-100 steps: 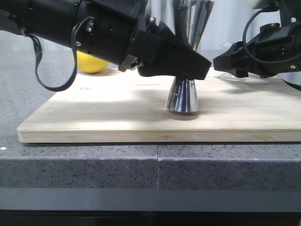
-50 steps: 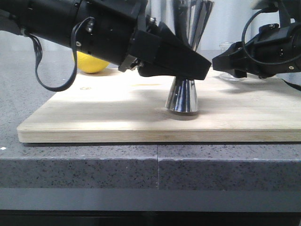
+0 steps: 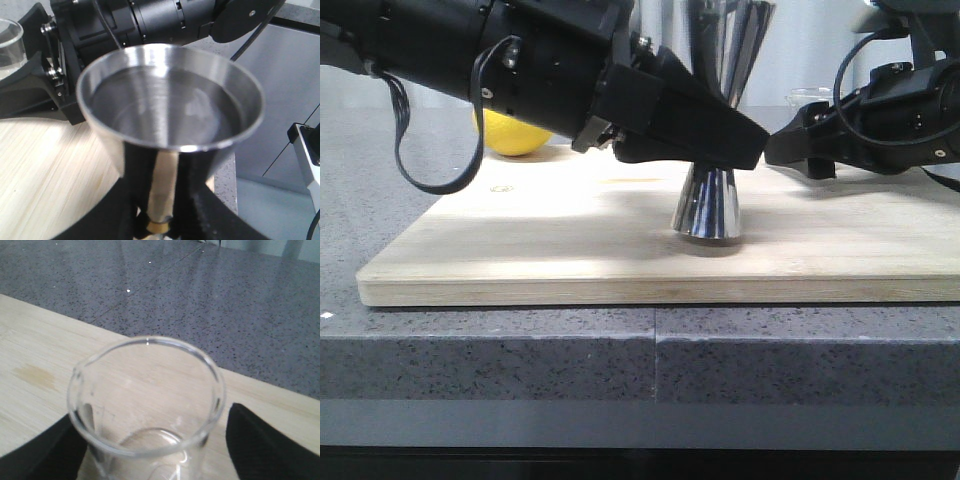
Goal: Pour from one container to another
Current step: 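Lower the beaker onto the board with the right gripper and release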
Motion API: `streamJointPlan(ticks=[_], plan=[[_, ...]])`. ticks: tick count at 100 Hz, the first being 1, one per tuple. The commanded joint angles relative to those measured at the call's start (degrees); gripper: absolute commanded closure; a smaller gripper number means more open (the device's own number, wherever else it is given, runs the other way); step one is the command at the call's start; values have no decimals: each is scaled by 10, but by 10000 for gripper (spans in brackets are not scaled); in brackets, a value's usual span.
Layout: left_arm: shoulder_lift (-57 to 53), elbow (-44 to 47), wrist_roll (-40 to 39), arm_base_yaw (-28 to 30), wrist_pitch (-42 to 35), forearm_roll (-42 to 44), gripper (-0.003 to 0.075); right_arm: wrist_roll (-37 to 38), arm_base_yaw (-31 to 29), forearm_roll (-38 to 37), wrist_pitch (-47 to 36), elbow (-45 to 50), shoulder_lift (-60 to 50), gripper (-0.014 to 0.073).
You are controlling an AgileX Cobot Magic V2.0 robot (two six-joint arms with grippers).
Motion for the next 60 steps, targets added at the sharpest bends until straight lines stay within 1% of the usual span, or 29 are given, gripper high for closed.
streamJointPlan(ticks=[1,60], plan=[[-32,-19,-4,0,-30,-18,662,0,-4,13,-39,-11,-26,53],[-32,-19,-4,0,-30,-18,662,0,-4,15,-39,-11,-142,53]])
